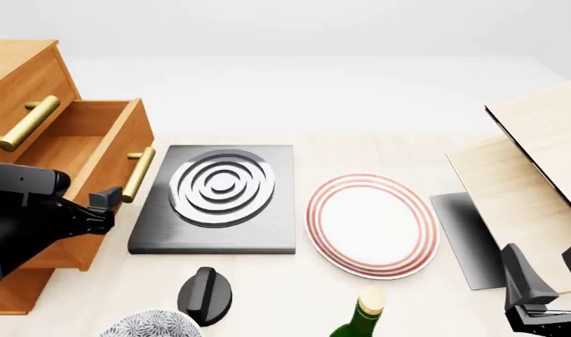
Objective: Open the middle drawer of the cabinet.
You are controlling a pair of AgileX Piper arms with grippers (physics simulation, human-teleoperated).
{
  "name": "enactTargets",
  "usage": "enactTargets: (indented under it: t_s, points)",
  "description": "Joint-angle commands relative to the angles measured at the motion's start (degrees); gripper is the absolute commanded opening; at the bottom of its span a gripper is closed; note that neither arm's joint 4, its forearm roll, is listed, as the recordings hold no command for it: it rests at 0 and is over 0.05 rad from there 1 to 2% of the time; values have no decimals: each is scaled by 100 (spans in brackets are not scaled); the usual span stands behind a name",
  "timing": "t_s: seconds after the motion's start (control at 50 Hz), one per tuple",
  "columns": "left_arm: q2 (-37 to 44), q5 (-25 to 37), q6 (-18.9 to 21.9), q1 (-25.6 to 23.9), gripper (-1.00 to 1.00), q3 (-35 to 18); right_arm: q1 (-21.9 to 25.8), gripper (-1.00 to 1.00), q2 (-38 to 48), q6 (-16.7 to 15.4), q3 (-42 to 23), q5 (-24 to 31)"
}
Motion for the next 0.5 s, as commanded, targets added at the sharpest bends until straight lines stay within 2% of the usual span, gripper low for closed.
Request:
enactTargets:
  t_s: [0.02, 0.5]
  points:
    - [-158, 212, 2, -201, 100, -9, 0, 100, -2, -1, 0, 1]
    - [264, -84, -68, -563, 100, -83, 0, 100, -3, 0, 0, 2]
